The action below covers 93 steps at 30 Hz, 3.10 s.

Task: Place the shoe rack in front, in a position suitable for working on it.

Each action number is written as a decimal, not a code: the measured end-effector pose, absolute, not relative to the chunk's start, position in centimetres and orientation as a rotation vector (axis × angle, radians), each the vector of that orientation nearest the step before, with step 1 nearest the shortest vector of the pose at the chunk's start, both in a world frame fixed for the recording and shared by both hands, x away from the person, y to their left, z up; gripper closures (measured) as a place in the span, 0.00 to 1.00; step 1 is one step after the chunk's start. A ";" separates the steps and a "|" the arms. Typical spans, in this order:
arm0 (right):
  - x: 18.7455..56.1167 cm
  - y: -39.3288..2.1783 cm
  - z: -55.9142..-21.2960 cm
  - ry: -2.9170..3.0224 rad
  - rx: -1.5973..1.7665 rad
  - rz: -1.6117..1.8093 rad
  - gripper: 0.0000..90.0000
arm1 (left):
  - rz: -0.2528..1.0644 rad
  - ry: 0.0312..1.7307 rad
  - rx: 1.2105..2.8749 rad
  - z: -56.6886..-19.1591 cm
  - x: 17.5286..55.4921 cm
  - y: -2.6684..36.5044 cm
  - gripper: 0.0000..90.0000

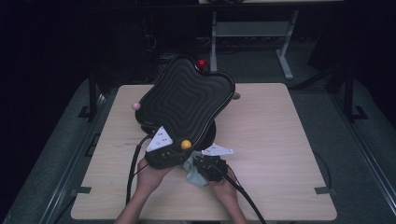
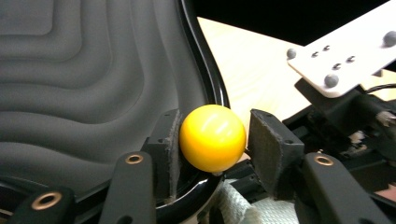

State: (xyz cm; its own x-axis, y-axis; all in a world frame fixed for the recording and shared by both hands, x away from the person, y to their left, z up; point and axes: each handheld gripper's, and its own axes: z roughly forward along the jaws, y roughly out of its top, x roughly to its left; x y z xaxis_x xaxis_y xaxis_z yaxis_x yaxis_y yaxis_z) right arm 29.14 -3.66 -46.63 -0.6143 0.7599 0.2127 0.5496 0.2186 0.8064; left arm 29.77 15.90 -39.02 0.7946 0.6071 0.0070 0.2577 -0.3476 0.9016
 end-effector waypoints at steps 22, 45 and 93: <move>27.2 -10.5 -46.9 2.111 1.288 1.112 0.91 | 0.154 0.332 2.002 -39.0 27.8 12.3 0.67; 28.6 -7.1 -47.1 2.113 1.315 1.155 0.91 | 0.269 0.585 1.913 -39.1 30.5 17.6 0.65; 30.4 -6.6 -47.1 2.035 1.283 1.018 0.93 | 0.382 0.703 1.867 -38.6 30.8 19.2 0.66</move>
